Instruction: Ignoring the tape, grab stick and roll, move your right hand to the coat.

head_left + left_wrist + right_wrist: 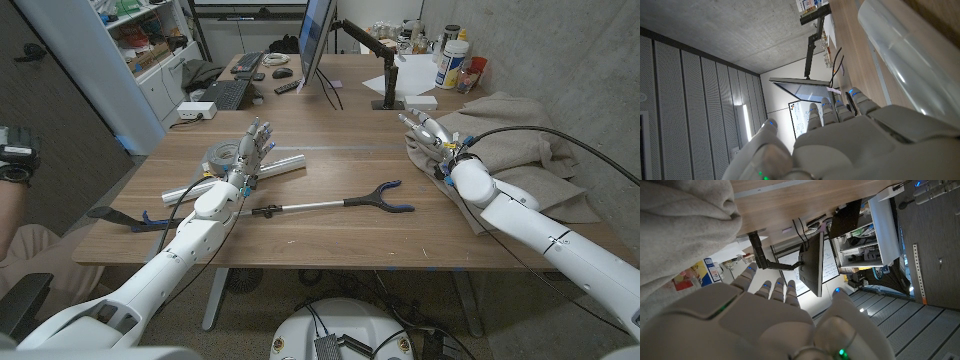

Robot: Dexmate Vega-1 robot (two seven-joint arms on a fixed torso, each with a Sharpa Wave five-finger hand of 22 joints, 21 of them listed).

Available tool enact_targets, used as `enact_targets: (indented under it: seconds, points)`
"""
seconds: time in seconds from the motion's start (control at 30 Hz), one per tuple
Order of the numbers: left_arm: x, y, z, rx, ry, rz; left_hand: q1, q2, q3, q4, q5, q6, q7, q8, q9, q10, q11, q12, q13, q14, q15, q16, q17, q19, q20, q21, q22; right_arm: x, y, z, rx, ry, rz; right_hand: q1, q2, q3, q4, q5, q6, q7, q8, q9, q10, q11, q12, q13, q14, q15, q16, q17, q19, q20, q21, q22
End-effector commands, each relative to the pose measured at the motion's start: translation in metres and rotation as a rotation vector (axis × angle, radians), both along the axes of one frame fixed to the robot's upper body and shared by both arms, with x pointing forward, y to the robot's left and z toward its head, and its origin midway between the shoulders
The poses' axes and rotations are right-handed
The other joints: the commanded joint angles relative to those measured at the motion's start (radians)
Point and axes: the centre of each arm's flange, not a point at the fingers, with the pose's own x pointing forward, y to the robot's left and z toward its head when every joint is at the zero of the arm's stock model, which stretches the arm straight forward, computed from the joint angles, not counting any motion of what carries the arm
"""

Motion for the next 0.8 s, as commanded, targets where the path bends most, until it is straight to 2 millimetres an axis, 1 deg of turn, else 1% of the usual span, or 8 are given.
enact_targets:
  seconds: [0.03, 0.1, 0.13, 0.4, 0.43, 0.63, 0.8]
  points:
    - [0.000, 0.000, 0.000, 0.004, 0.002, 0.000, 0.000, 0.001, -0.006, 0.001, 0.007, 0.006, -0.004, 0.005, 0.006, 0.007, 0.001, 0.003, 0.005, -0.005, -0.001, 0.007, 0.003, -0.007, 0.006, 0.003, 0.004, -0.009, 0.007, 0.004, -0.151, -0.034, -0.114, 0.002, 0.009, 0.003, 0.003, 0.001, 0.003, -0.011, 0.003, 0.001, -0.011, -0.003, -0.004, 0.004, -0.012, 0.001, -0.003, 0.003, -0.010, 0.001, 0.000, 0.003]
    - [0.000, 0.000, 0.000, 0.004, 0.003, 0.001, 0.000, 0.001, -0.006, 0.001, 0.007, 0.005, -0.004, 0.004, 0.006, 0.006, 0.001, 0.003, 0.005, -0.005, -0.001, 0.007, 0.003, -0.007, 0.006, 0.003, 0.004, -0.009, 0.007, 0.004, -0.153, -0.033, -0.118, 0.002, 0.010, 0.003, 0.003, 0.001, 0.002, -0.011, 0.002, 0.002, -0.013, -0.002, -0.005, 0.004, -0.013, 0.002, -0.003, 0.003, -0.011, 0.001, 0.000, 0.003]
    - [0.000, 0.000, 0.000, 0.006, 0.002, -0.001, 0.000, 0.001, -0.006, 0.001, 0.007, 0.005, -0.004, 0.004, 0.006, 0.005, 0.001, 0.002, 0.005, -0.005, 0.000, 0.007, 0.003, -0.007, 0.006, 0.003, 0.004, -0.009, 0.010, 0.005, -0.190, -0.039, -0.139, 0.002, 0.010, 0.003, 0.003, 0.001, 0.002, -0.011, 0.002, 0.002, -0.015, -0.006, -0.006, 0.004, -0.013, 0.002, -0.002, 0.003, -0.011, 0.000, 0.001, 0.003]
    - [0.000, 0.000, 0.000, 0.004, 0.004, 0.001, 0.001, 0.002, -0.007, 0.001, 0.007, 0.005, -0.004, 0.004, 0.006, 0.004, 0.003, 0.002, 0.005, -0.005, 0.000, 0.007, 0.003, -0.007, 0.006, 0.003, 0.004, -0.009, 0.013, 0.004, -0.212, -0.038, -0.156, -0.001, 0.013, 0.003, 0.005, 0.001, -0.001, -0.012, 0.001, 0.002, -0.023, -0.009, -0.007, 0.004, -0.019, 0.002, -0.001, 0.004, -0.017, 0.001, 0.002, 0.003]
    - [0.001, 0.000, 0.000, 0.010, 0.005, 0.001, 0.001, 0.002, -0.007, 0.001, 0.007, 0.005, -0.003, 0.004, 0.006, 0.004, 0.003, 0.002, 0.005, -0.006, 0.000, 0.007, 0.003, -0.007, 0.007, 0.003, 0.004, -0.010, 0.015, 0.004, -0.248, -0.043, -0.185, -0.002, 0.013, 0.003, 0.005, 0.001, -0.001, -0.012, 0.001, 0.002, -0.023, -0.009, -0.007, 0.004, -0.020, 0.002, -0.001, 0.004, -0.017, 0.001, 0.002, 0.003]
    - [0.001, 0.000, 0.000, 0.008, 0.004, 0.002, 0.002, 0.003, -0.007, 0.001, 0.008, 0.005, -0.004, 0.004, 0.006, 0.006, 0.003, 0.002, 0.005, -0.006, 0.001, 0.007, 0.003, -0.007, 0.006, 0.003, 0.004, -0.011, 0.017, 0.004, -0.285, -0.046, -0.232, -0.005, 0.015, 0.003, 0.007, 0.001, -0.003, -0.012, 0.001, 0.002, -0.025, -0.008, -0.007, 0.004, -0.022, 0.002, 0.000, 0.005, -0.018, 0.001, 0.004, 0.003]
    - [0.001, 0.001, 0.000, 0.008, 0.004, 0.002, 0.003, 0.004, -0.006, 0.001, 0.008, 0.005, -0.004, 0.004, 0.006, 0.005, 0.003, 0.002, 0.005, -0.006, 0.000, 0.007, 0.003, -0.007, 0.006, 0.003, 0.004, -0.012, 0.018, 0.004, -0.309, -0.053, -0.265, -0.005, 0.014, 0.002, 0.006, 0.000, -0.005, -0.013, 0.000, 0.002, -0.026, -0.002, -0.006, 0.004, -0.023, 0.005, 0.001, 0.005, -0.019, 0.003, 0.005, 0.003]
